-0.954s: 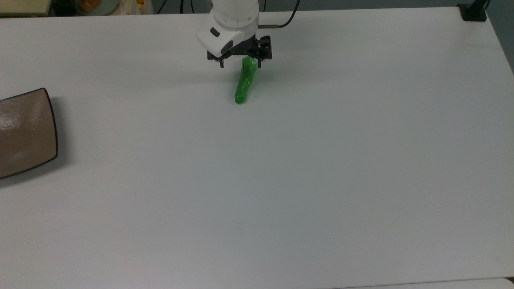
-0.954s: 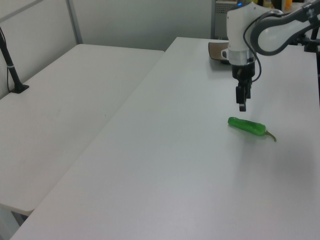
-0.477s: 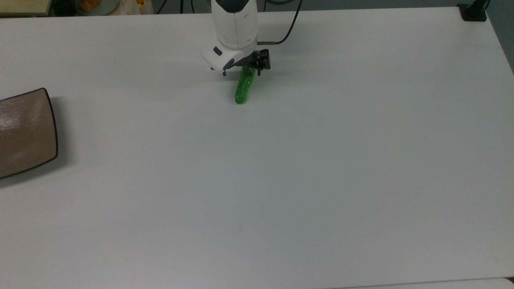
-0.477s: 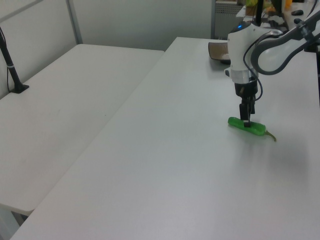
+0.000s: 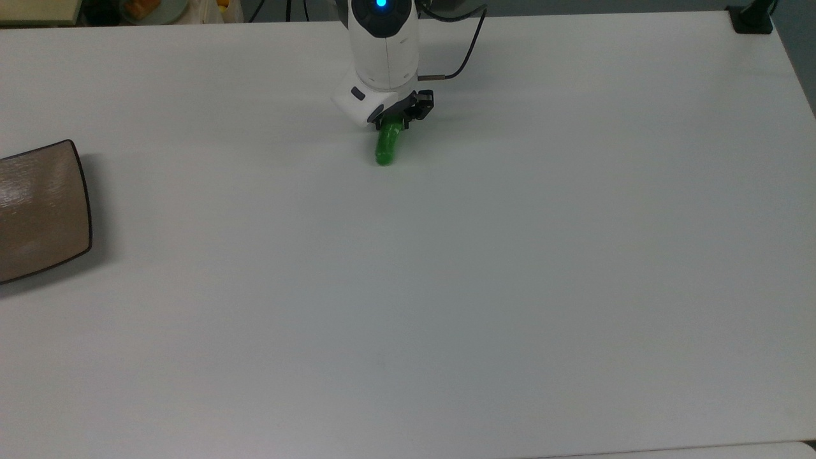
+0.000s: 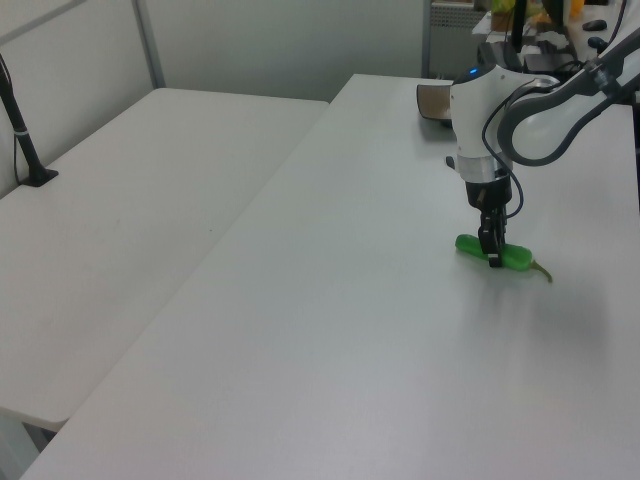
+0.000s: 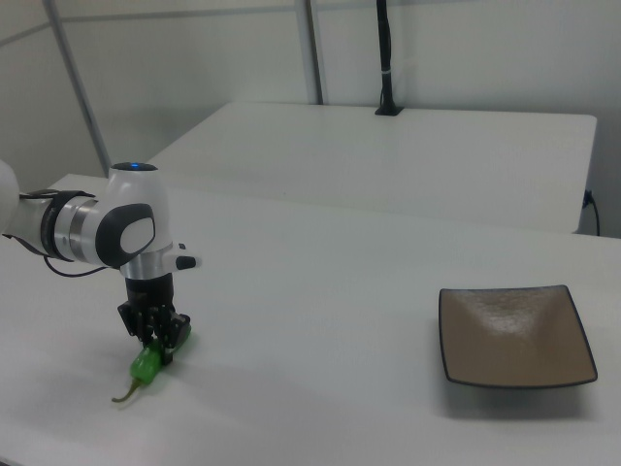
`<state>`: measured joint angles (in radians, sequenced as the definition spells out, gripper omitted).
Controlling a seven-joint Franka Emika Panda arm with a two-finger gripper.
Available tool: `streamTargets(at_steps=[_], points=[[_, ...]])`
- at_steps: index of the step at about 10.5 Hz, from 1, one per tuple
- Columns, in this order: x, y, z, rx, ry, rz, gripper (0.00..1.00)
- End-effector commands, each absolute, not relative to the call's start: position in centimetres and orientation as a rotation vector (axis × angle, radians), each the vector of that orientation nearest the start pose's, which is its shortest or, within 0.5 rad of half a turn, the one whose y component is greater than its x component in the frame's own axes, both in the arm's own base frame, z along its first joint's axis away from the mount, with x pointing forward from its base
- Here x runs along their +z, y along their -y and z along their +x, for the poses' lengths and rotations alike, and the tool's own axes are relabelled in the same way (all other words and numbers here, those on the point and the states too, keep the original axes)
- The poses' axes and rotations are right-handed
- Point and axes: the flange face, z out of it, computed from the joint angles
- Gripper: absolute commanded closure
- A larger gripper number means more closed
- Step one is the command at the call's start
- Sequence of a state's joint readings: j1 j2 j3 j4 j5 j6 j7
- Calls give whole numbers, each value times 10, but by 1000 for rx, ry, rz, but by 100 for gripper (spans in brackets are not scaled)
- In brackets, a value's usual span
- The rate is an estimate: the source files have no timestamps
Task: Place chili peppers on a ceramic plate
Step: 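Close the gripper around the green chili pepper's body, then lift the chili pepper and carry it toward the brown square plate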
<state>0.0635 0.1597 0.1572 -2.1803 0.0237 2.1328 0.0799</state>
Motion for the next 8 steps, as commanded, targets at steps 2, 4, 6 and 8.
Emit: streamTargets(at_steps=[2, 4, 6, 8], points=[[314, -113, 516, 282, 244, -3092, 94], [337, -100, 532, 256, 266, -3085, 94], [372, -58, 553, 286, 349, -3059, 94], [402, -3, 580, 221, 319, -3070, 94]])
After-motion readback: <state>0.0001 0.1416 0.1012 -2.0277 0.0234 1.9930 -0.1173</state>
